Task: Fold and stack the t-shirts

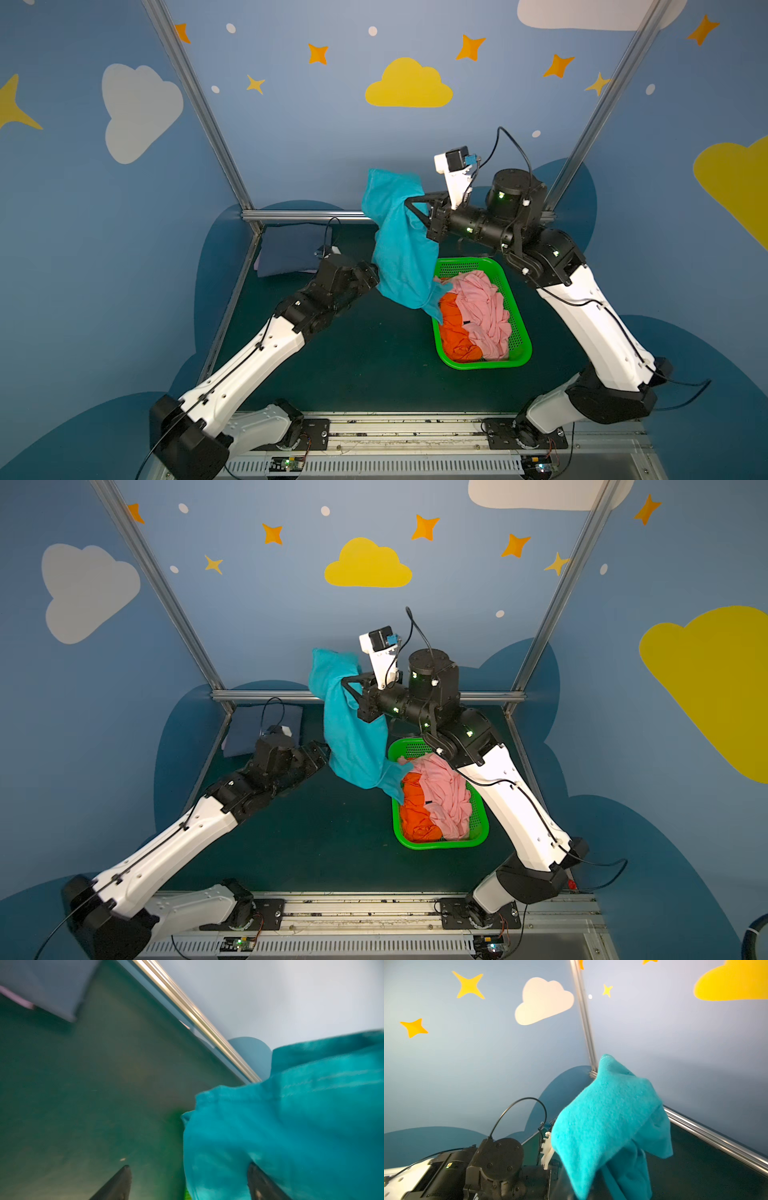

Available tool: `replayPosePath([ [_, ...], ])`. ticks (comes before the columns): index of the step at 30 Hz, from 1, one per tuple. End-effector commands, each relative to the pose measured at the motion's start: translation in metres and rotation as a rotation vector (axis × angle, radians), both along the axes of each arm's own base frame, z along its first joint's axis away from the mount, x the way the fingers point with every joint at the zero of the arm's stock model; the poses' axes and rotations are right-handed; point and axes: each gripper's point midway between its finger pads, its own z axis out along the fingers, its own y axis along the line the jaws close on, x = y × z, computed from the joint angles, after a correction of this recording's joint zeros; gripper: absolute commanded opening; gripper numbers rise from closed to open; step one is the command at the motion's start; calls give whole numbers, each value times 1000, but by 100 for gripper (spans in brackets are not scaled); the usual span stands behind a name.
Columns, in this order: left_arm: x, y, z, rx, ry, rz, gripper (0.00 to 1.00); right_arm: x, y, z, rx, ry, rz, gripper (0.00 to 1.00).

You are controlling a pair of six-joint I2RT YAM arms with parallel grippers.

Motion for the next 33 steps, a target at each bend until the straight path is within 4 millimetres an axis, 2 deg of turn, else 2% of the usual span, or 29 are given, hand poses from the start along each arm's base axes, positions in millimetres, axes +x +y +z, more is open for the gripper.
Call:
replayPosePath([
  [1,-22,47,-19,114,33,128,100,-5,31,-17,-18,17,104,0],
  [3,-29,57,-14,113,6,153,100,1,39,-44,-64,79,105,0],
  [5,-34,64,-10,112,-16,165,100,9,39,-89,-147,160,66,0],
  [7,-35,65,-12,113,-15,163,100,14,31,-136,-235,229,9,0],
  [9,-34,61,-17,122,-1,146,100,17,13,-180,-326,290,-64,0],
  [11,-30,53,-28,128,34,119,100,20,-16,-219,-409,355,-170,23],
  [13,-25,43,-39,130,69,89,100,24,-49,-248,-461,413,-290,52],
  [14,-22,37,-45,129,89,74,100,25,-68,-262,-490,450,-346,61],
  [17,-12,21,-58,117,135,33,100,25,-118,-297,-584,520,-493,71],
  [20,-3,5,-69,100,171,-2,100,18,-138,-325,-634,588,-534,73],
  [24,5,-12,-81,86,212,-43,98,11,-132,-360,-676,668,-496,70],
  [26,5,-17,-86,87,235,-58,97,9,-136,-379,-716,743,-527,61],
  [28,4,-20,-92,93,250,-67,97,6,-140,-393,-792,805,-537,55],
  [33,-2,-17,-108,111,291,-59,97,4,-137,-422,-946,985,-514,52],
])
